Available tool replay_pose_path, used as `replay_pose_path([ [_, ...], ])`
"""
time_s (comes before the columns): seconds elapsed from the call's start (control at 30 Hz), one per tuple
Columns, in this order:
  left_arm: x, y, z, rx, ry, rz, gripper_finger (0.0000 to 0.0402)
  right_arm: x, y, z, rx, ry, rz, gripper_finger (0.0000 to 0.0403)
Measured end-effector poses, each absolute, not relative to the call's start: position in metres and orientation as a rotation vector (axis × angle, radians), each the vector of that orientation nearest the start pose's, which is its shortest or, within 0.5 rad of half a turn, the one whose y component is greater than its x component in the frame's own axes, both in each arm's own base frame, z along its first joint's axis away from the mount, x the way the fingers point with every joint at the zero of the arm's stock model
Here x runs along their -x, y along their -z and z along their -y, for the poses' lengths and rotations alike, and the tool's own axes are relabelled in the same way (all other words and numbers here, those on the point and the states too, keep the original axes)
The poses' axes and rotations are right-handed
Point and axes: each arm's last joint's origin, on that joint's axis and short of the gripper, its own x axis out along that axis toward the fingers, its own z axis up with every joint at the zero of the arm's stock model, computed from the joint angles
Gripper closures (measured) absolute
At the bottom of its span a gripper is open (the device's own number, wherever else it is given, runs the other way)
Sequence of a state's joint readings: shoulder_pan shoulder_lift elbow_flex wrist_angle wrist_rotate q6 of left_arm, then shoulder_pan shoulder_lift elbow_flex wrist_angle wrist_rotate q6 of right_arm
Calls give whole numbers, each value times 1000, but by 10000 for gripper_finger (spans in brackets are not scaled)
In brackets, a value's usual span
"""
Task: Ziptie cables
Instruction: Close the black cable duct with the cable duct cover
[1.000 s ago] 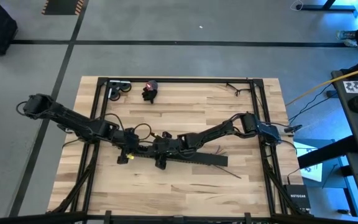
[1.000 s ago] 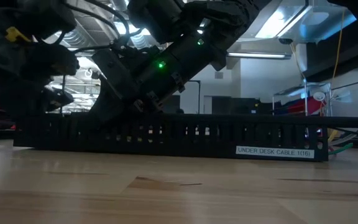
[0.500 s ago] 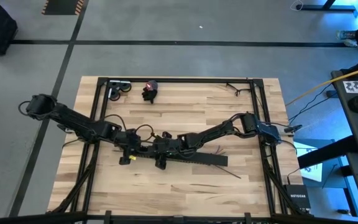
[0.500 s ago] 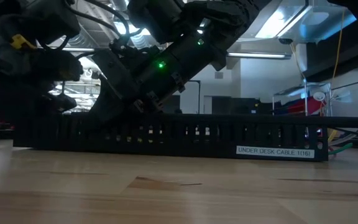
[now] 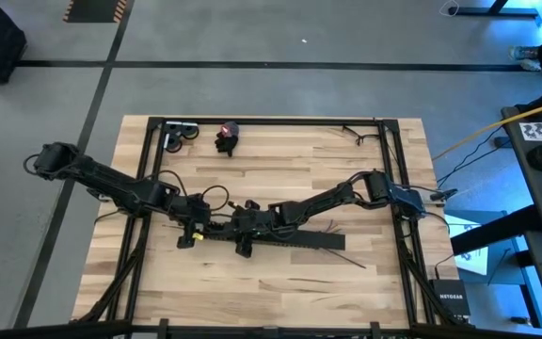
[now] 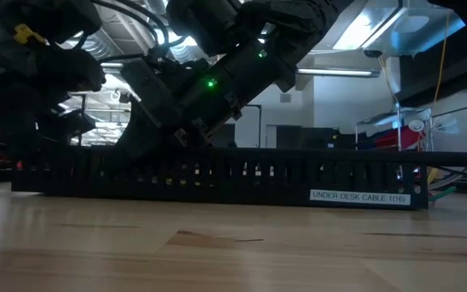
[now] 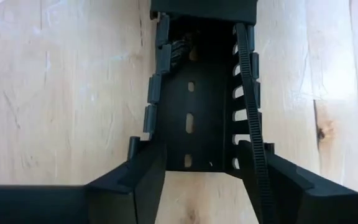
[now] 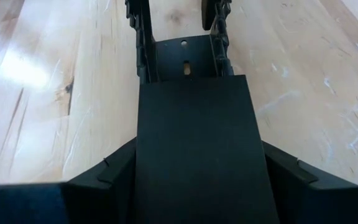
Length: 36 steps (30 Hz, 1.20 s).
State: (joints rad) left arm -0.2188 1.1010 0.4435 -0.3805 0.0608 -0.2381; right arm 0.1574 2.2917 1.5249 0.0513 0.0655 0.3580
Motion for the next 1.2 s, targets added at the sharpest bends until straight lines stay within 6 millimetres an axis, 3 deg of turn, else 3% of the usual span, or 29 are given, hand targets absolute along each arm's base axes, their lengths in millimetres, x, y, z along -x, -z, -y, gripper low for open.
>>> replay_pose_path([
  [0.3, -177, -154, 41, 140, 112, -1042, 212, -479, -111, -74, -263, 39, -721, 166],
  [0.67, -178, -155, 40, 95, 145, -1049, 150, -479, -112, -74, -261, 46, -717, 166],
  [1.0, -182, -174, 40, -69, 183, -1076, 160, -480, -112, -73, -262, 55, -714, 166],
  [1.2, -183, -178, 40, -70, 175, -1072, 161, -480, -112, -73, -262, 55, -715, 166],
])
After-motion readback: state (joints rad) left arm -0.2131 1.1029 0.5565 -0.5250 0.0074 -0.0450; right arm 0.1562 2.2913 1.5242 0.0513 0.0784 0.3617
